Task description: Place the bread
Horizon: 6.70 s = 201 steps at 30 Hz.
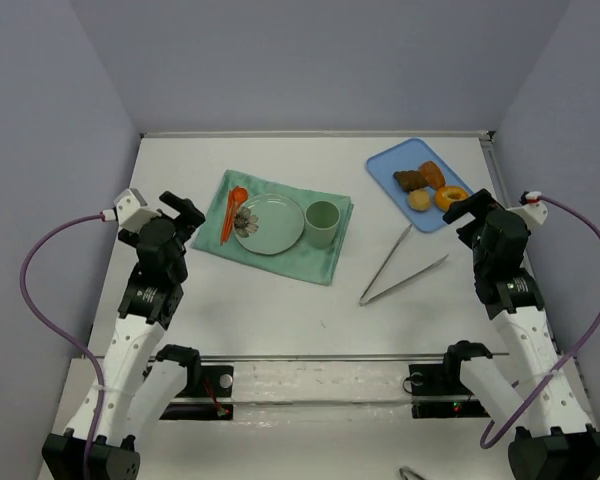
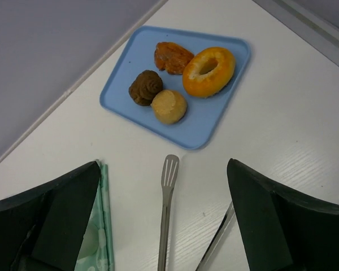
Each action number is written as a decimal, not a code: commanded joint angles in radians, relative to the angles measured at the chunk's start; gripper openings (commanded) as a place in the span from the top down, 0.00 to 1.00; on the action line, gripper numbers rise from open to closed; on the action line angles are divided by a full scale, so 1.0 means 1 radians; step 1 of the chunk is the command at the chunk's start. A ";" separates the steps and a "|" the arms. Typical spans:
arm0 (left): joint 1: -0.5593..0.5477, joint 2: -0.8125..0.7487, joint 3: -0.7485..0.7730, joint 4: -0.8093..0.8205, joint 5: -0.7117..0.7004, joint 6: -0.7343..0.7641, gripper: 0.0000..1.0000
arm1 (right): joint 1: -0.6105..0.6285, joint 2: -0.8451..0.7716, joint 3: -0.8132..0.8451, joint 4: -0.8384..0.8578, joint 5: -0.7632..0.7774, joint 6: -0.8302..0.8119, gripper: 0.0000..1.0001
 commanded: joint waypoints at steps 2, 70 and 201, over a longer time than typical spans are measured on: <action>0.004 0.005 -0.009 0.052 -0.008 -0.016 0.01 | -0.001 -0.018 0.029 -0.025 -0.008 -0.042 0.00; 0.008 -0.032 -0.043 0.081 -0.006 -0.018 0.01 | 0.514 0.488 0.003 -0.366 0.158 0.493 0.85; 0.010 -0.050 -0.049 0.079 0.000 -0.010 0.01 | 0.763 1.043 0.951 -0.356 -0.370 -0.579 0.39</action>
